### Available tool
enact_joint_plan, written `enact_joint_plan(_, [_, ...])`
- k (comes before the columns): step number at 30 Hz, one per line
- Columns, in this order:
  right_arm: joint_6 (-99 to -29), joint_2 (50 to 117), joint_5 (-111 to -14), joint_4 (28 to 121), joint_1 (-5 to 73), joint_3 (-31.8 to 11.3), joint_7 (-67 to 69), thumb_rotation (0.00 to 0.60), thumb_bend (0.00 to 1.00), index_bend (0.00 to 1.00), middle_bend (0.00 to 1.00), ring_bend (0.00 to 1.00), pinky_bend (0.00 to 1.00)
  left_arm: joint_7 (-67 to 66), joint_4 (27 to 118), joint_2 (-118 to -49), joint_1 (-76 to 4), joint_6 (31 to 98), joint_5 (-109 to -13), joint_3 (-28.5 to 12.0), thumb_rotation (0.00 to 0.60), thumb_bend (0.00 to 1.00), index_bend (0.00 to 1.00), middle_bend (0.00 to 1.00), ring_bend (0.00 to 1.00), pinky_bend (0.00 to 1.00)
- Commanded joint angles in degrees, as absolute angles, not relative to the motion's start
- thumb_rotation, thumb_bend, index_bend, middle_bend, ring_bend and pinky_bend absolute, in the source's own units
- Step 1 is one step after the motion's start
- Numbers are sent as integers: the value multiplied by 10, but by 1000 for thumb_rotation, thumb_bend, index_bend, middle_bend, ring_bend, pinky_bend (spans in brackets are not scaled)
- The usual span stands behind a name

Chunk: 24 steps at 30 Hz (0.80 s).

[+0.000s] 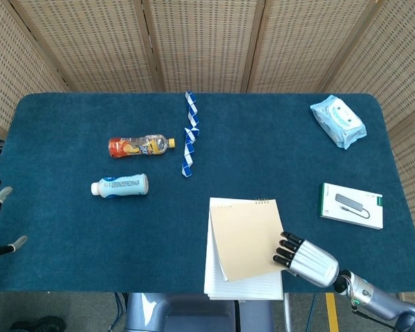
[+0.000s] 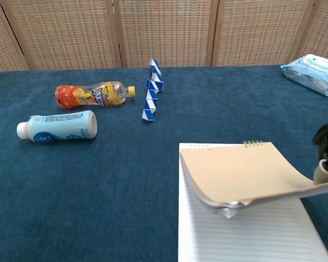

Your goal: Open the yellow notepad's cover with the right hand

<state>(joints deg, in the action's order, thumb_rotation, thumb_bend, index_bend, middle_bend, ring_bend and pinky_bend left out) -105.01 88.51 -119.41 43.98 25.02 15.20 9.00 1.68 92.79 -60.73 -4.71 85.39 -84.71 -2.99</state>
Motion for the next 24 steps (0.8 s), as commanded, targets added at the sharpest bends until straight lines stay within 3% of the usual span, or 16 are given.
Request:
enact_joint_plan(1, [-1082, 881, -1217, 426, 245, 163, 84, 600, 642, 629, 600, 453, 317, 16, 928, -608, -47, 854, -847, -30, 600, 0, 0, 0, 0, 0])
enact_joint_plan(6, [-1110, 875, -1230, 418, 241, 163, 72, 600, 646, 630, 602, 452, 317, 10, 929, -610, -47, 854, -846, -30, 600, 0, 0, 0, 0, 0])
enact_joint_plan(12, [-1046, 838, -1165, 506, 270, 123, 116, 600, 660, 637, 607, 453, 317, 13, 931, -609, -45, 856, -848, -28, 600, 0, 0, 0, 0, 0])
enact_joint_plan(19, [-882, 759, -1039, 694, 328, 54, 142, 600, 671, 644, 610, 453, 317, 23, 930, -605, -44, 858, -848, -30, 600, 0, 0, 0, 0, 0])
enact_joint_plan(24, [-677, 689, -891, 845, 386, 2, 127, 600, 672, 647, 612, 453, 317, 30, 930, -602, -51, 843, -840, -32, 600, 0, 0, 0, 0, 0])
